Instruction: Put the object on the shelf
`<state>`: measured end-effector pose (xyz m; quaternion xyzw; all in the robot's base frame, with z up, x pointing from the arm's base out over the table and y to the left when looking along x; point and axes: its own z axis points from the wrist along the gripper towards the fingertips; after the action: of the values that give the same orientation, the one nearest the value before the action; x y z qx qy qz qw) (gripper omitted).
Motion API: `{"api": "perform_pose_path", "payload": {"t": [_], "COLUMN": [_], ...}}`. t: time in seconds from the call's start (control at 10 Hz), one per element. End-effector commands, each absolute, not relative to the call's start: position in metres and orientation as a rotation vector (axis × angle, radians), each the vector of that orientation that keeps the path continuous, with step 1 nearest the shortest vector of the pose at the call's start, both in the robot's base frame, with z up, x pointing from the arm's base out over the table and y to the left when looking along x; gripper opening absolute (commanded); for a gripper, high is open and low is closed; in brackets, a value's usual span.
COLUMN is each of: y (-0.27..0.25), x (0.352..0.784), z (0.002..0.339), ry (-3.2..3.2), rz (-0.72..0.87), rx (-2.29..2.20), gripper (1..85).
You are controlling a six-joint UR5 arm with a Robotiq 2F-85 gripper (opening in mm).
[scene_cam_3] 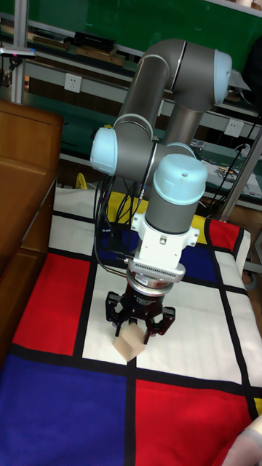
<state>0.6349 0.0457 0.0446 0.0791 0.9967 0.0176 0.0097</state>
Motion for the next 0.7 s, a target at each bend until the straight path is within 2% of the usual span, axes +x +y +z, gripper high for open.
{"api": "perform_pose_path", "payload": {"t": [0.0,0.6], "y": [0.036,0.0451], "x": [0.6309,0.63], "z": [0.0459,0.0519], "ry": [3.12,3.139], "rz": [0.022,0.047], "rx": [0.226,0.225], "gripper": [58.7,62.7]}}
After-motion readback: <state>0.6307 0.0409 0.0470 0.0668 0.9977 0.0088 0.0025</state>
